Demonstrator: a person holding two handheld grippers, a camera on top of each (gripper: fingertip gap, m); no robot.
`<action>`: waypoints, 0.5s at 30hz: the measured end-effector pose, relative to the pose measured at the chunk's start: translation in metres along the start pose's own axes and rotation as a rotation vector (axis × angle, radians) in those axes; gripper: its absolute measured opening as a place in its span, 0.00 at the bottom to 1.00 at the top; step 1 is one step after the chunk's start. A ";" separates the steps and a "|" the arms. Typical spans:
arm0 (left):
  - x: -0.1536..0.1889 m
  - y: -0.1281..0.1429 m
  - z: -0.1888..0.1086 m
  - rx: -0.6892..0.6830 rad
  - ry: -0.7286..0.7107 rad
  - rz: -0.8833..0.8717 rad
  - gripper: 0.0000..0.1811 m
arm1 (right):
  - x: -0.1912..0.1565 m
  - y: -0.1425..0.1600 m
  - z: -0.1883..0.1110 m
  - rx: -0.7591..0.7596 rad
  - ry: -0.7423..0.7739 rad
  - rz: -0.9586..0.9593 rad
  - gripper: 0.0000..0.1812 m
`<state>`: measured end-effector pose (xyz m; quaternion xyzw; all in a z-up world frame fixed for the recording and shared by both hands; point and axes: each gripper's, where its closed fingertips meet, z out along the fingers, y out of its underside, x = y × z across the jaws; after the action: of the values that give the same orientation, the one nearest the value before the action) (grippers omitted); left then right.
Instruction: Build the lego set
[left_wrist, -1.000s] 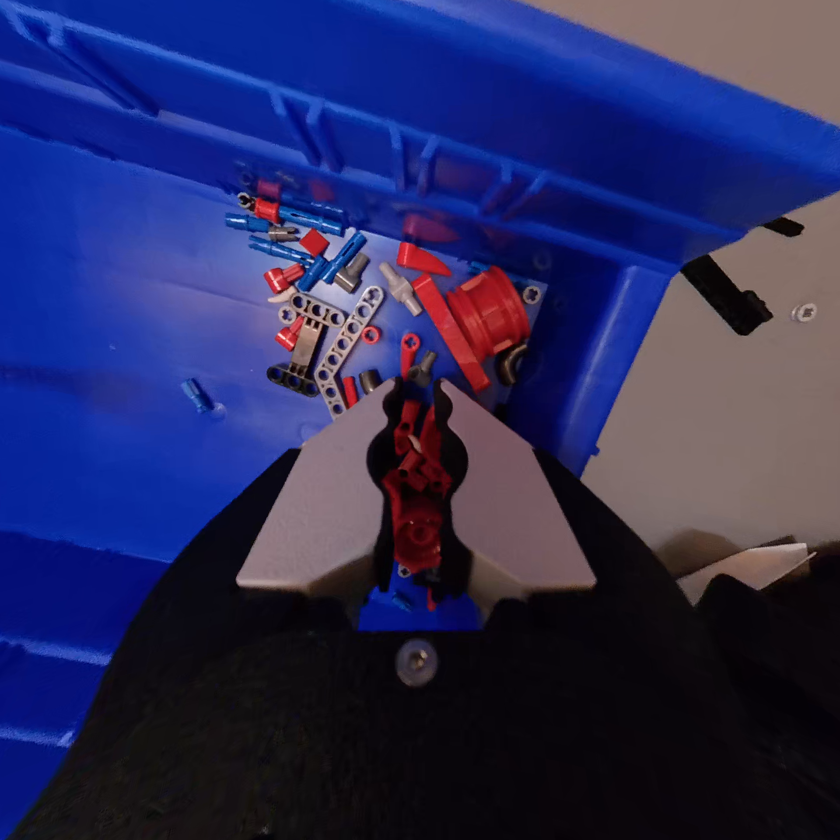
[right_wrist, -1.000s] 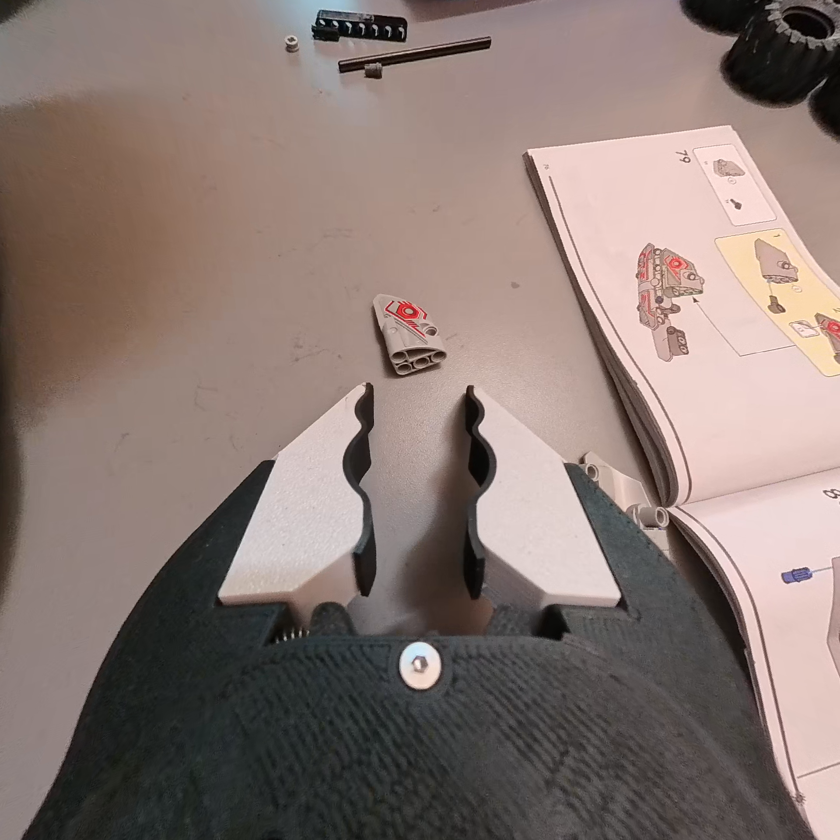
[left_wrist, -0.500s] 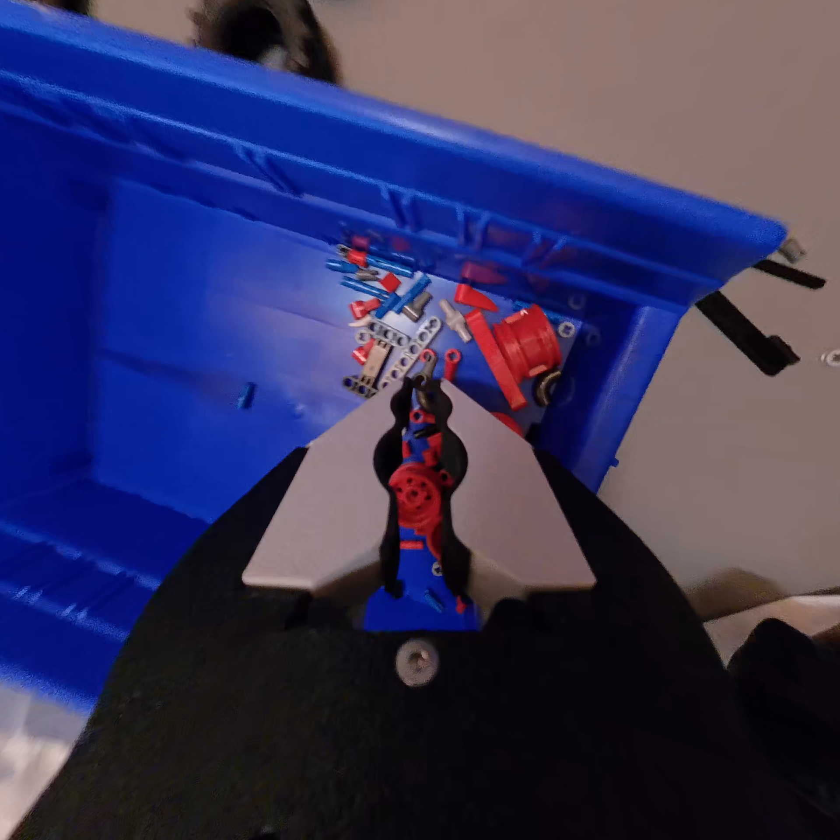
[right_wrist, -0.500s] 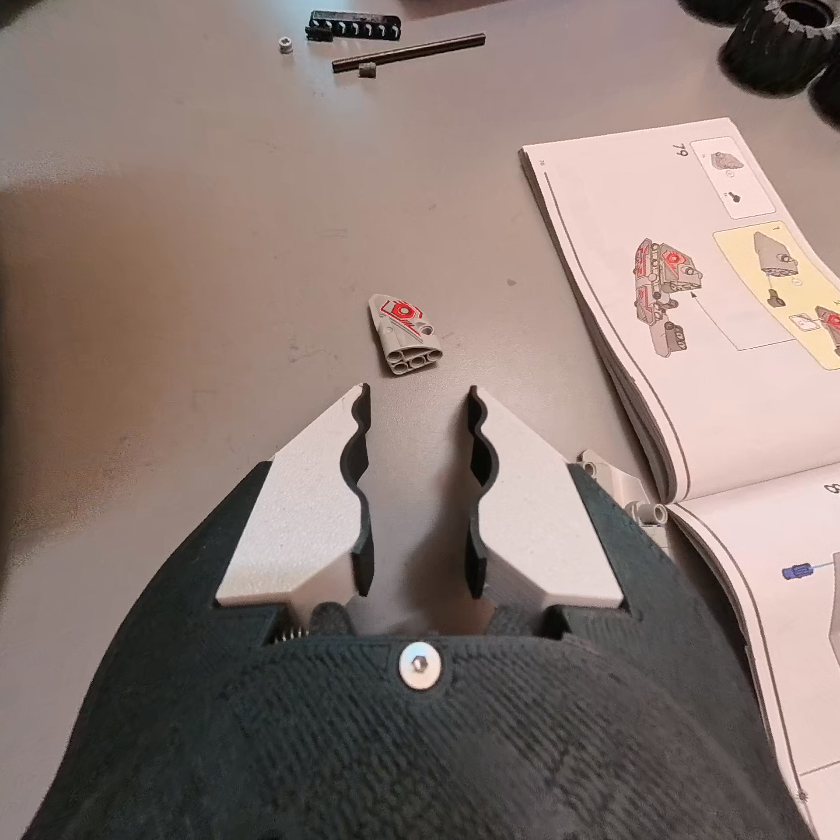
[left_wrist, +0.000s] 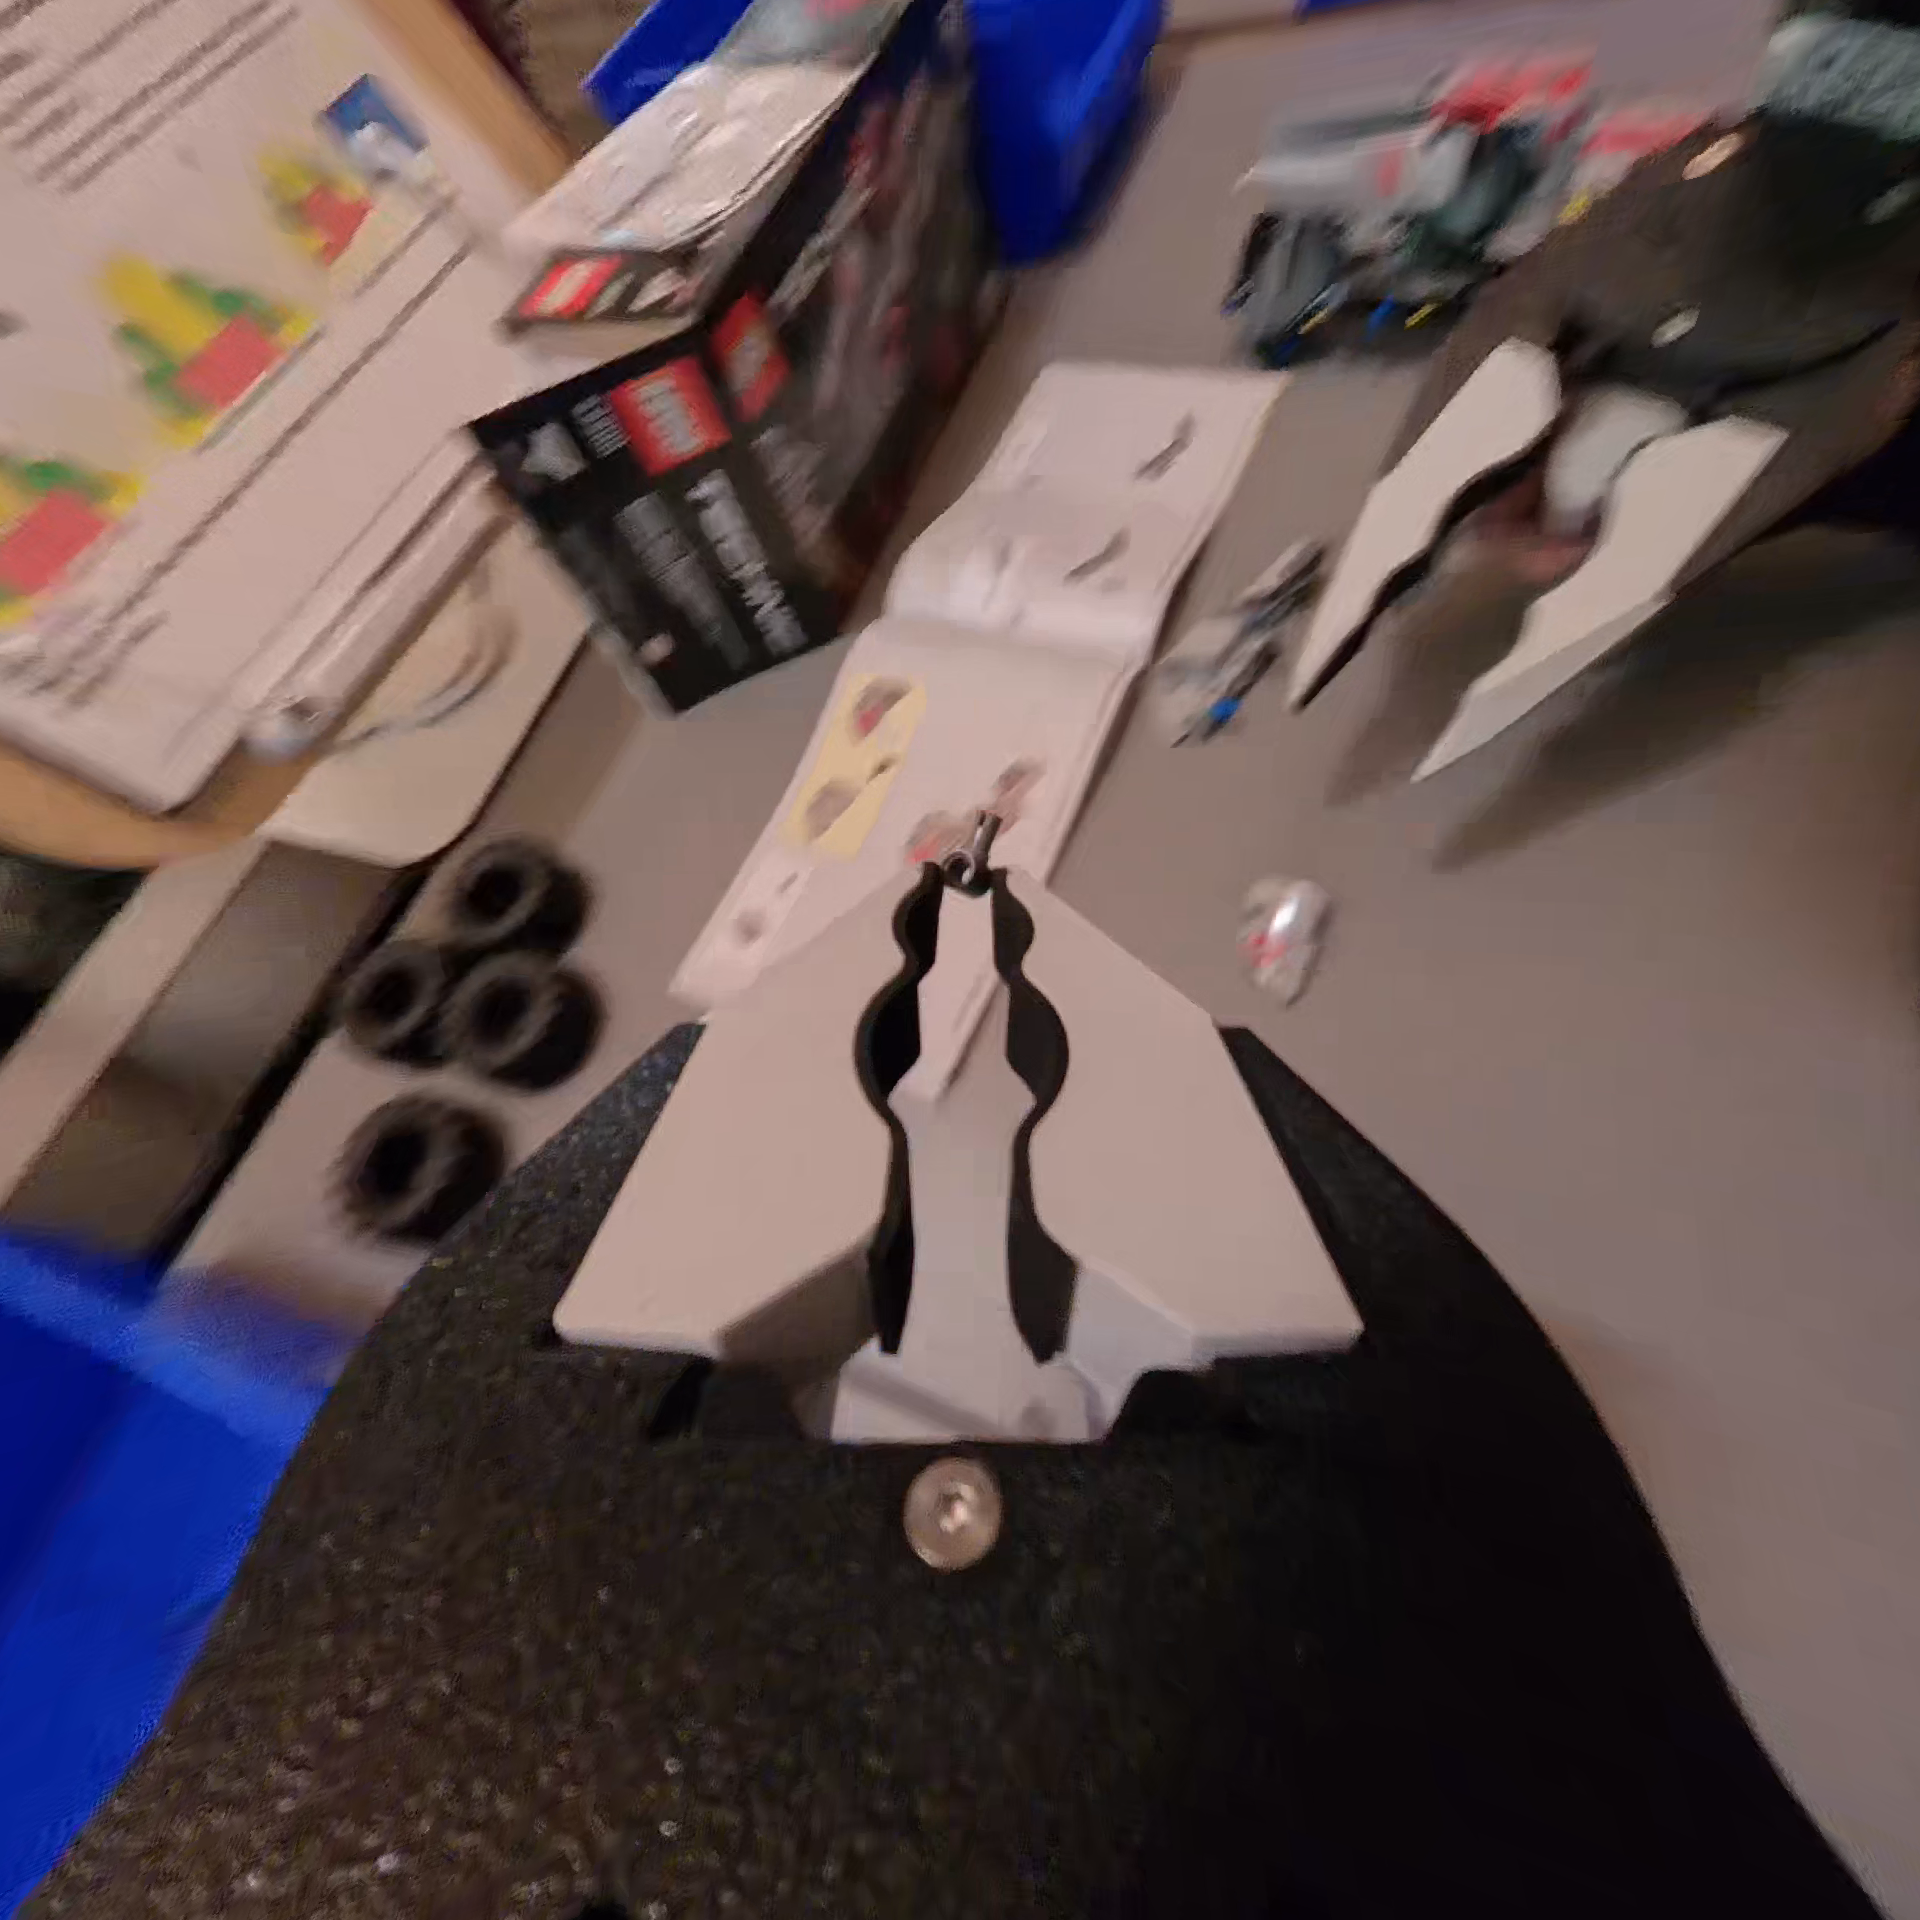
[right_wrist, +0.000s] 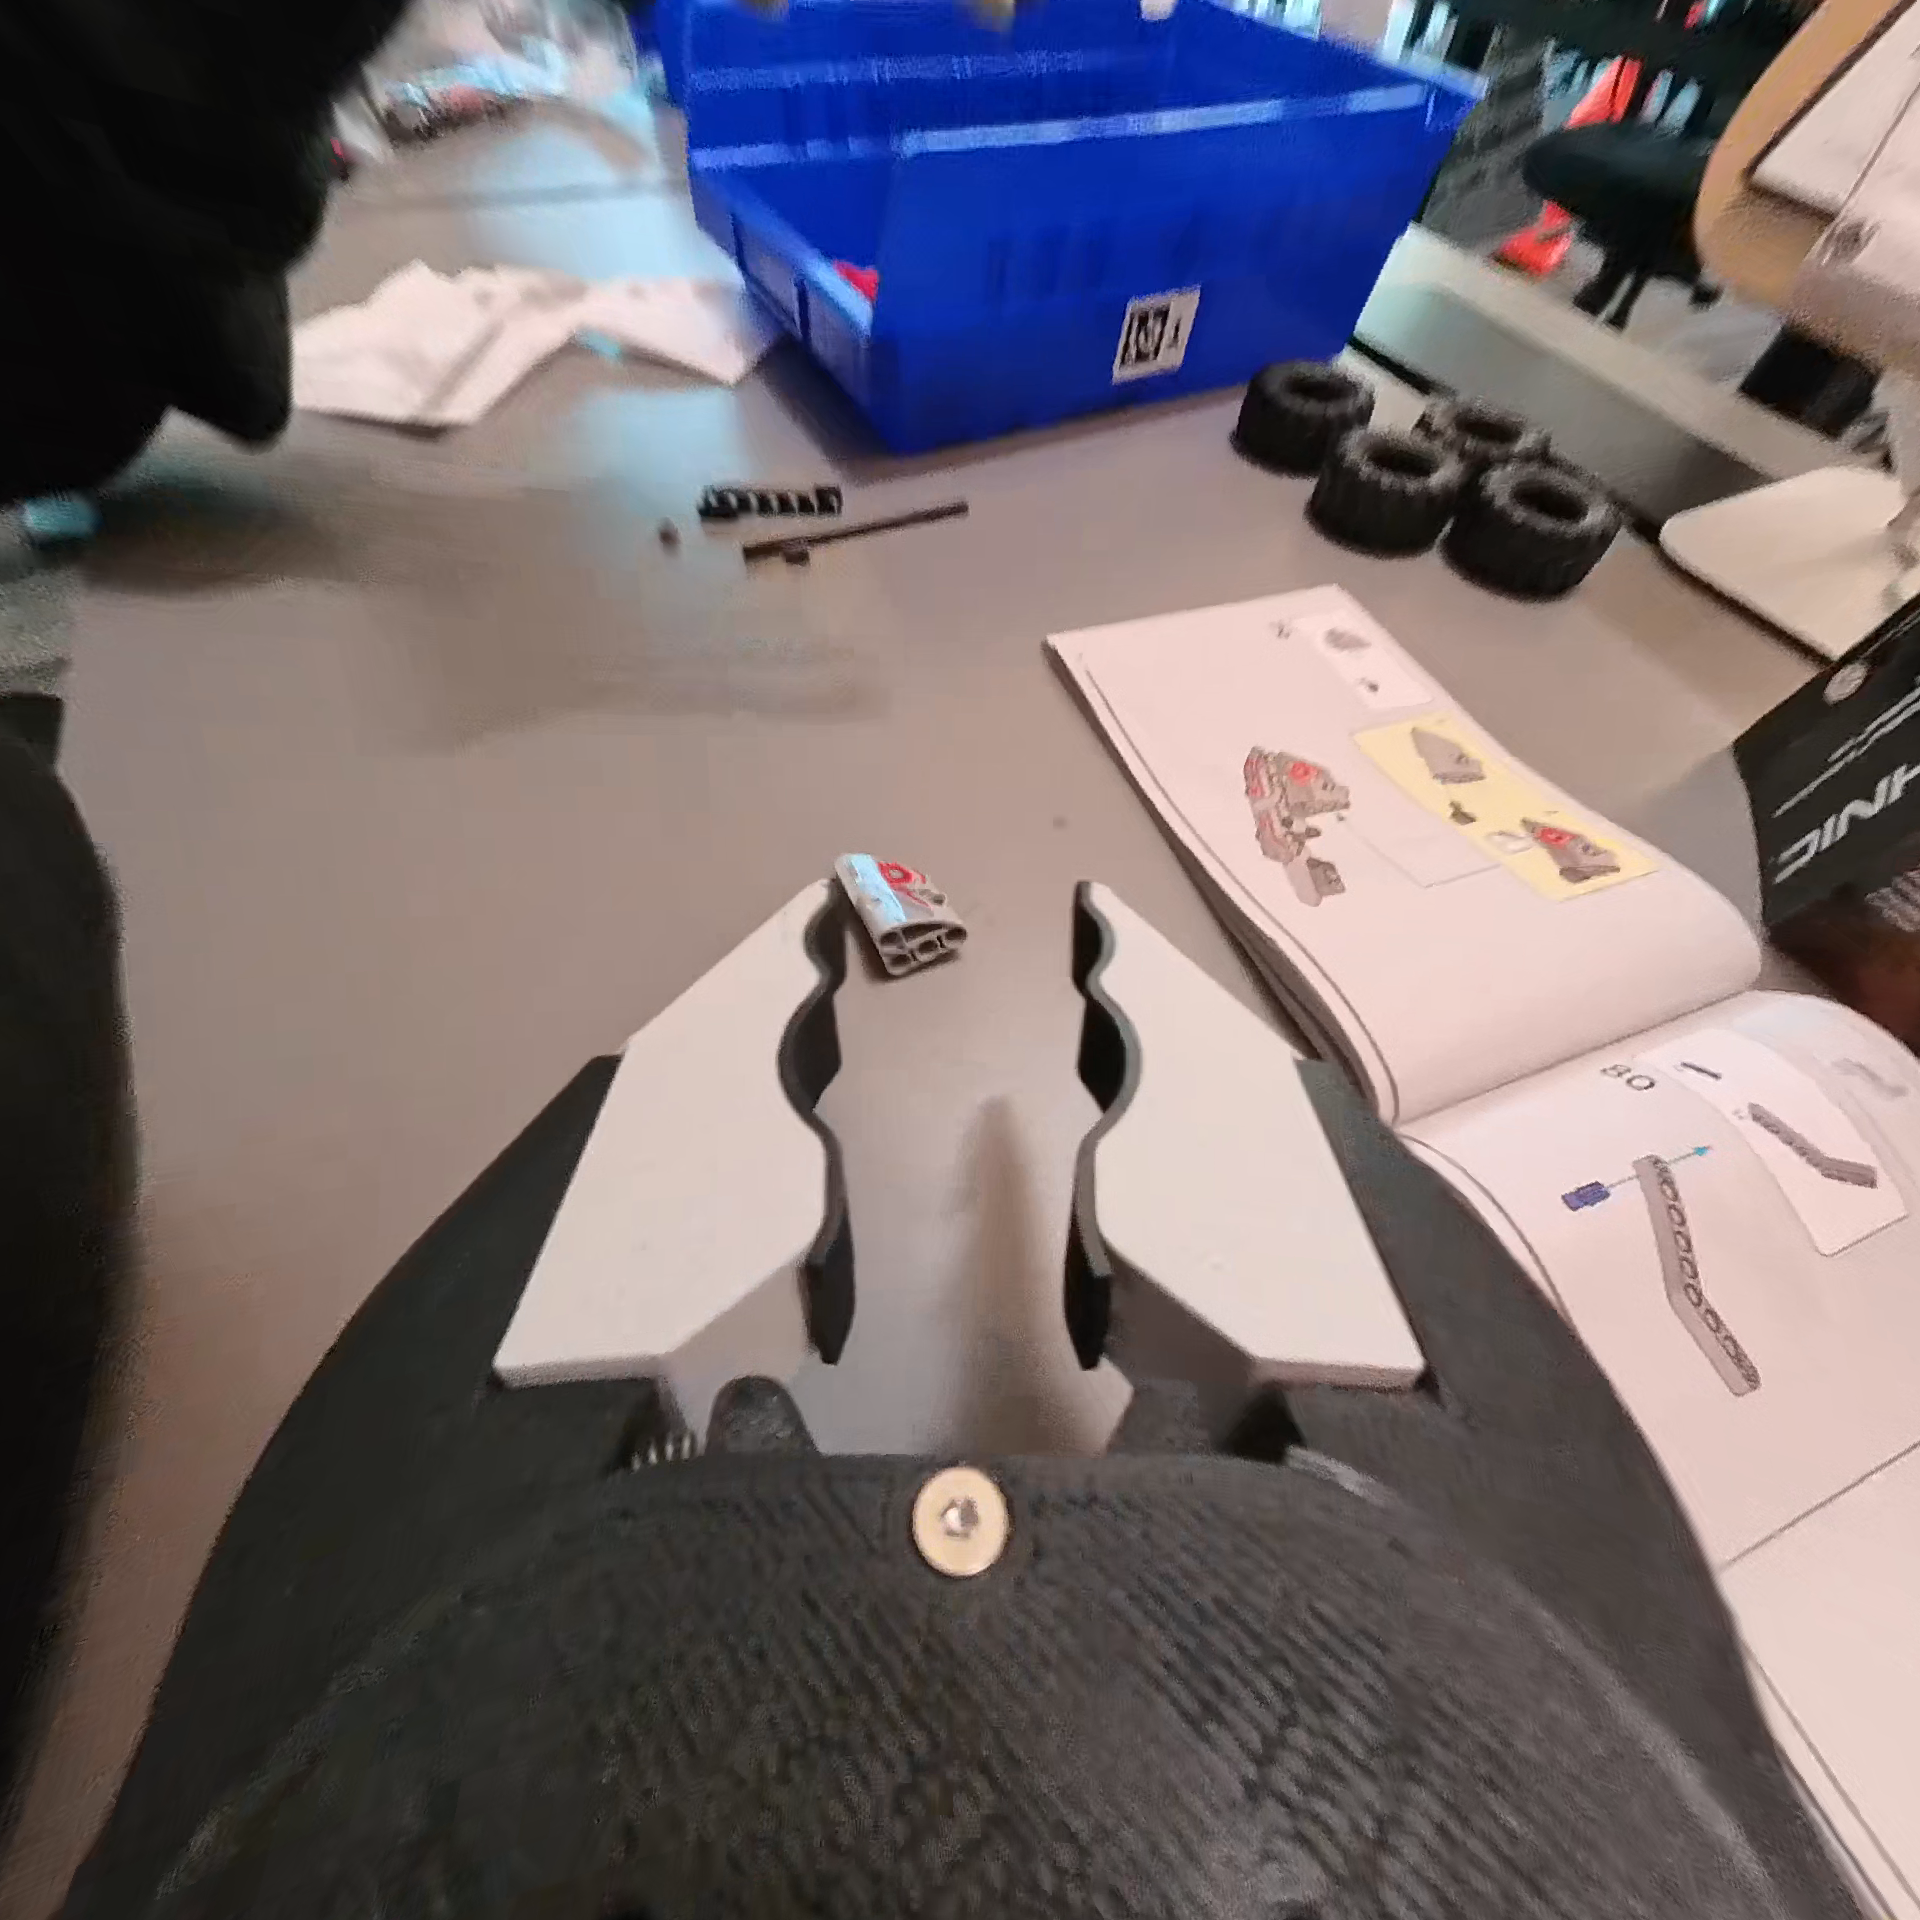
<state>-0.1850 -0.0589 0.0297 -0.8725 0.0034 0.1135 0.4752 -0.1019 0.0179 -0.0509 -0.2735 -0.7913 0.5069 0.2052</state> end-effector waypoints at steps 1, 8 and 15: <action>0.016 -0.007 0.014 0.039 0.028 -0.016 0.03 | -0.002 -0.005 -0.002 0.039 -0.001 0.000 0.19; 0.082 -0.036 0.062 0.301 0.125 -0.209 0.04 | -0.006 -0.036 -0.016 0.297 -0.042 0.104 0.14; 0.099 -0.031 0.071 0.423 0.127 -0.310 0.04 | 0.006 -0.041 -0.028 0.397 -0.099 0.216 0.12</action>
<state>-0.0984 0.0274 -0.0016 -0.7491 -0.0771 -0.0187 0.6577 -0.0990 0.0272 -0.0024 -0.2860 -0.6512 0.6844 0.1605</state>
